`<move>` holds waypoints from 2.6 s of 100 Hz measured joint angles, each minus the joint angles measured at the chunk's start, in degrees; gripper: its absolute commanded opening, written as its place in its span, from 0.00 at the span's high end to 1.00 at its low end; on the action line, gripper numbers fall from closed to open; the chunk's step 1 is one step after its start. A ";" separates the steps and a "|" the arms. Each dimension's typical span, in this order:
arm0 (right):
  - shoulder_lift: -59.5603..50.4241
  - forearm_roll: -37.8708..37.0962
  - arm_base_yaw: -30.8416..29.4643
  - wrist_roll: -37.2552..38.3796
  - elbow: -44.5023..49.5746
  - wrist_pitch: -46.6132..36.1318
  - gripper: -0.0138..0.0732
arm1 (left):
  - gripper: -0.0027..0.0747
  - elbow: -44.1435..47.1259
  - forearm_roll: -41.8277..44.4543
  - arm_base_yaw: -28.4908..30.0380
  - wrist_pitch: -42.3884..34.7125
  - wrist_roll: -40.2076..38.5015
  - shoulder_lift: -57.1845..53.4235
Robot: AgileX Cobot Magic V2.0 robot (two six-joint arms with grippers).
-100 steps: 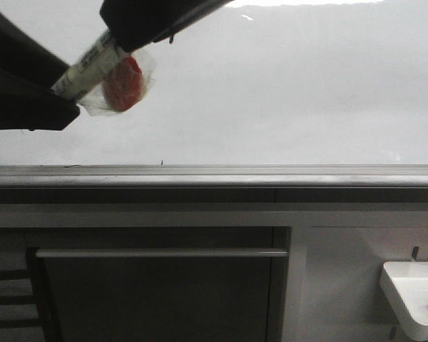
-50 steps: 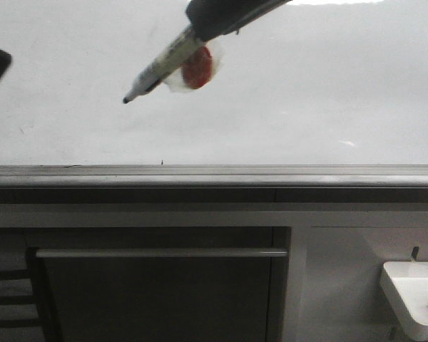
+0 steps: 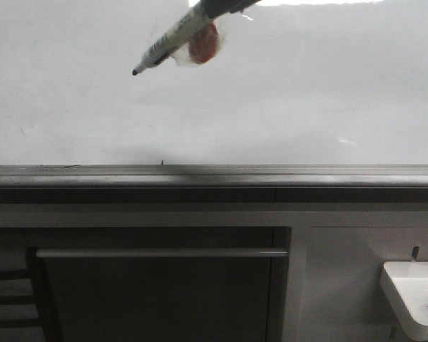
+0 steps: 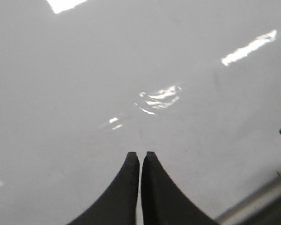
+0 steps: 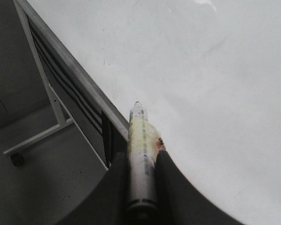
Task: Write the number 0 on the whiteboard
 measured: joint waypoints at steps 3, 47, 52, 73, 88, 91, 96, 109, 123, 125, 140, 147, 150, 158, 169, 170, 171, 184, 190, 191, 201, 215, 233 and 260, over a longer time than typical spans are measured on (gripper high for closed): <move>0.26 0.10 -0.04 0.00 -0.12 -0.25 0.92 | 0.99 0.00 -0.54 1.82 -1.44 -0.26 0.61; 4.53 0.24 -1.67 0.00 -3.15 0.18 0.92 | 0.99 0.00 -4.53 6.80 -6.26 -1.01 7.66; 5.00 0.24 -2.63 0.00 -4.23 0.75 0.92 | 0.99 0.00 -4.53 6.80 -6.55 -1.01 7.79; 8.80 0.24 -4.35 0.00 -9.37 3.65 0.92 | 0.99 0.00 -4.53 6.80 -8.54 -1.01 7.88; 11.98 0.24 -4.35 0.00 -12.45 4.88 0.92 | 0.99 0.00 -4.53 6.80 -8.93 -1.01 7.88; 12.52 0.24 -4.35 0.00 -13.10 5.15 0.92 | 0.99 0.00 -4.53 6.80 -8.93 -1.01 7.88; 13.43 0.24 -4.39 0.00 -14.04 5.32 0.92 | 0.99 0.00 -4.53 6.80 -8.93 -1.01 7.88; 15.44 0.24 -5.04 0.00 -16.62 5.75 0.92 | 0.99 0.00 -4.53 6.80 -8.93 -1.11 7.88; 15.97 0.64 -6.34 0.00 -19.40 6.37 0.92 | 0.99 0.00 -4.60 6.80 -8.93 -1.04 7.90; 15.97 0.73 -6.63 0.00 -19.78 6.37 0.92 | 0.99 0.00 -4.60 6.80 -8.93 -1.04 7.90; 15.08 1.25 -8.65 0.00 -21.44 8.71 0.92 | 0.99 0.00 -4.60 6.80 -8.93 -1.04 7.90; 14.23 1.25 -9.60 0.00 -21.59 10.71 0.92 | 0.99 0.00 -4.60 6.80 -8.93 -1.04 7.90; 14.05 1.25 -10.05 0.00 -21.63 11.43 0.92 | 0.99 0.00 -4.60 6.80 -8.93 -1.04 7.90; 13.49 1.25 -10.62 0.00 -21.72 13.56 0.92 | 0.99 0.00 -4.65 6.80 -8.93 -1.04 7.90; 13.39 1.32 -10.80 0.00 -21.23 14.81 0.92 | 0.99 0.00 -4.65 6.80 -8.93 -1.04 7.90; 13.39 1.45 -10.80 0.00 -21.25 14.91 0.92 | 0.99 0.00 -4.65 6.80 -8.93 -1.04 7.90; 13.39 1.54 -10.80 0.00 -21.08 14.89 0.92 | 0.99 0.00 -4.65 6.80 -8.93 -1.04 7.90; 13.68 3.25 -10.80 0.00 -19.64 15.41 0.92 | 0.99 0.00 -4.65 6.80 -8.93 -1.04 7.90; 14.35 3.67 -10.33 0.00 -19.51 15.41 0.92 | 0.99 0.00 -4.65 6.80 -8.93 -1.04 7.90; 14.45 3.68 -10.36 0.00 -19.51 15.41 0.92 | 0.99 0.00 -4.65 6.80 -8.93 -1.04 7.90; 16.00 4.58 -9.37 0.00 -19.51 14.67 0.92 | 0.99 0.00 -4.65 6.80 -8.93 -1.04 8.00; 17.77 5.48 -8.55 0.00 -20.39 14.57 0.92 | 0.99 0.00 -4.65 6.80 -8.93 -1.04 8.00; 18.37 5.19 -8.03 -0.09 -22.15 15.00 0.92 | 0.99 0.00 -4.65 6.80 -8.93 -1.13 8.00; 19.28 4.54 -7.87 -0.09 -25.68 16.18 0.92 | 0.99 0.00 -4.65 6.80 -8.99 -1.13 8.00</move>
